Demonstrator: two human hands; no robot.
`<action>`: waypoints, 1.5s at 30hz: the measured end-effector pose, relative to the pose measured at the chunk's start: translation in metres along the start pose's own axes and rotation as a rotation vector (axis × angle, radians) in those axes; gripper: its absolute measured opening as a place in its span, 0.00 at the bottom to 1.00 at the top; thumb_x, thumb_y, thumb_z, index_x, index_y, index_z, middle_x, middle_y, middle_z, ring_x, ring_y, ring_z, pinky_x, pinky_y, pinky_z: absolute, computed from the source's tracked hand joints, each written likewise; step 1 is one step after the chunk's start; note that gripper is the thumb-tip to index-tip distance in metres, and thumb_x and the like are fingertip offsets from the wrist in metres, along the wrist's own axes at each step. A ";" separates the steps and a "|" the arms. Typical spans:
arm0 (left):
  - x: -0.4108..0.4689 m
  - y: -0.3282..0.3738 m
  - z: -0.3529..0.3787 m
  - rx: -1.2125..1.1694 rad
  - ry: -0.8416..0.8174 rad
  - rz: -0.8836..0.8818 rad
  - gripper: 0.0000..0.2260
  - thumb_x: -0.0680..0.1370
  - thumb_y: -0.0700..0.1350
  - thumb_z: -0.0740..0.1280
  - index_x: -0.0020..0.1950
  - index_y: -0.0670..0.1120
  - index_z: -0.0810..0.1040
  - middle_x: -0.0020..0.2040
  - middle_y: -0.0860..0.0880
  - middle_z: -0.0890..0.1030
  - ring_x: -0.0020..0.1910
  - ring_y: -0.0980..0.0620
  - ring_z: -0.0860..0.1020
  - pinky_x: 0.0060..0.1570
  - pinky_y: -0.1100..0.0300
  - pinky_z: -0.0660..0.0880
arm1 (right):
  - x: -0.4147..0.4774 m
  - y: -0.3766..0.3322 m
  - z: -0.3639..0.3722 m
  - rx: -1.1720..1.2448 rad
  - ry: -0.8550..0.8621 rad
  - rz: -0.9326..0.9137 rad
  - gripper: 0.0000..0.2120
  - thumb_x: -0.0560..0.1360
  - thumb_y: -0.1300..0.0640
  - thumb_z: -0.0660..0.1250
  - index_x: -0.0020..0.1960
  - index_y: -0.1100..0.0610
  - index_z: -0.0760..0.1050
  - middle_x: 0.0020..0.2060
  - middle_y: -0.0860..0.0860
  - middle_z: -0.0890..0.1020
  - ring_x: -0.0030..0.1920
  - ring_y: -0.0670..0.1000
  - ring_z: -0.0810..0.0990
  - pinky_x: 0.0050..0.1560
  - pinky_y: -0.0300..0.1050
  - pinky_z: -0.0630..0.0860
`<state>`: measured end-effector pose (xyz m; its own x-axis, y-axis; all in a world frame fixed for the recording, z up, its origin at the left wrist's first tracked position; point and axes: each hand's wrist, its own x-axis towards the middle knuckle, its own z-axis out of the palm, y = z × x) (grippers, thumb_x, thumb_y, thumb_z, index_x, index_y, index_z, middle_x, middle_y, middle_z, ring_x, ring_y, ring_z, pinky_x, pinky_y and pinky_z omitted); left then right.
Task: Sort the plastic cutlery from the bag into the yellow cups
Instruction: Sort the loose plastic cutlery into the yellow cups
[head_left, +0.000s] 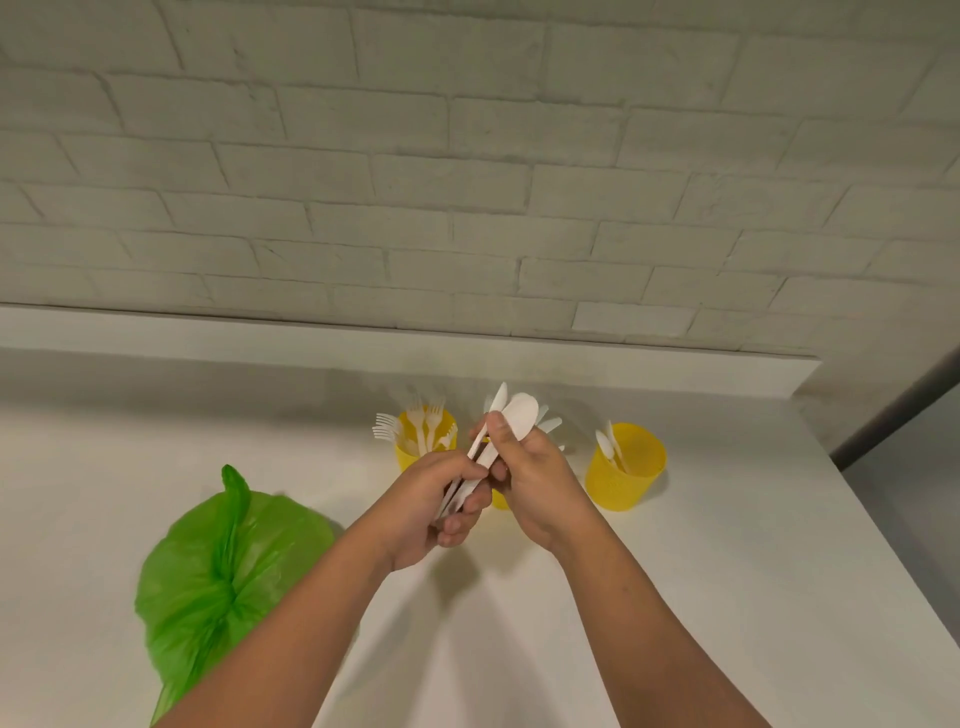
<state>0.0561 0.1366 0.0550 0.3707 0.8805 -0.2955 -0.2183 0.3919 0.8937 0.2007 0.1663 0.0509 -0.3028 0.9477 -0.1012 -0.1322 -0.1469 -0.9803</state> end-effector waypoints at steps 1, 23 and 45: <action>-0.001 -0.001 0.001 -0.003 0.005 -0.005 0.08 0.74 0.48 0.63 0.44 0.47 0.81 0.32 0.47 0.69 0.23 0.53 0.61 0.23 0.65 0.58 | -0.001 -0.002 0.000 -0.039 0.002 -0.013 0.19 0.86 0.50 0.58 0.53 0.67 0.73 0.26 0.44 0.75 0.30 0.44 0.75 0.40 0.39 0.75; 0.039 -0.028 0.041 0.246 0.297 0.296 0.03 0.83 0.41 0.66 0.55 0.42 0.78 0.42 0.46 0.80 0.29 0.51 0.72 0.31 0.58 0.76 | 0.000 -0.031 -0.083 0.003 0.128 -0.057 0.03 0.78 0.63 0.72 0.48 0.64 0.80 0.38 0.60 0.82 0.40 0.59 0.82 0.35 0.46 0.78; 0.120 -0.051 0.107 0.273 0.148 0.178 0.07 0.83 0.43 0.67 0.55 0.43 0.83 0.48 0.43 0.84 0.35 0.46 0.81 0.39 0.53 0.83 | -0.021 -0.035 -0.192 -0.011 0.387 -0.004 0.05 0.76 0.64 0.74 0.49 0.66 0.82 0.40 0.61 0.85 0.41 0.58 0.87 0.38 0.49 0.82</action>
<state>0.2078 0.1933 0.0098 0.2096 0.9655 -0.1547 -0.0107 0.1605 0.9870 0.3927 0.2063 0.0546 0.0766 0.9854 -0.1519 -0.1221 -0.1419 -0.9823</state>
